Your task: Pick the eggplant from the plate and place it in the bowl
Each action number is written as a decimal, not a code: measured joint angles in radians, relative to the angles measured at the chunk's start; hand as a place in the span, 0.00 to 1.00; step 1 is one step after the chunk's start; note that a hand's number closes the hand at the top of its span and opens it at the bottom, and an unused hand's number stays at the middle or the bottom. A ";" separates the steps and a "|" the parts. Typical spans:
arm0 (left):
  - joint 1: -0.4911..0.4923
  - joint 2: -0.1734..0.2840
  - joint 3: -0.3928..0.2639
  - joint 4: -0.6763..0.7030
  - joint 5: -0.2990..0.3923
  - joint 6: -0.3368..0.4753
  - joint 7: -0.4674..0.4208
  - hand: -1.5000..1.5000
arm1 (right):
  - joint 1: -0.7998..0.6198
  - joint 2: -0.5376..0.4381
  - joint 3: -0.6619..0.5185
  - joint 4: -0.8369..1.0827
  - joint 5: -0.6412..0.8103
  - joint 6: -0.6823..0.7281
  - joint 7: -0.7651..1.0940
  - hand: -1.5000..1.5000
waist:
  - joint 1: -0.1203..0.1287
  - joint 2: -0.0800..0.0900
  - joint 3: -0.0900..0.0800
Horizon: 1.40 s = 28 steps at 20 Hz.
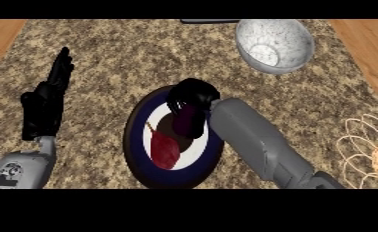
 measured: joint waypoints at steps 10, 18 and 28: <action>0.036 0.016 0.028 -0.009 0.002 0.005 -0.001 0.50 | 0.084 -0.009 -0.094 -0.405 -0.066 -0.309 0.410 1.00 | -0.040 -0.009 0.000; 0.043 0.014 0.035 -0.038 0.013 -0.013 -0.011 0.50 | 0.176 -0.143 -0.128 -0.815 0.040 -0.384 0.791 1.00 | -0.014 0.014 0.000; -0.007 -0.017 0.023 -0.034 -0.009 -0.039 -0.008 0.50 | 0.262 -0.313 -0.406 -0.887 -0.003 -0.386 0.712 1.00 | 0.045 0.040 0.001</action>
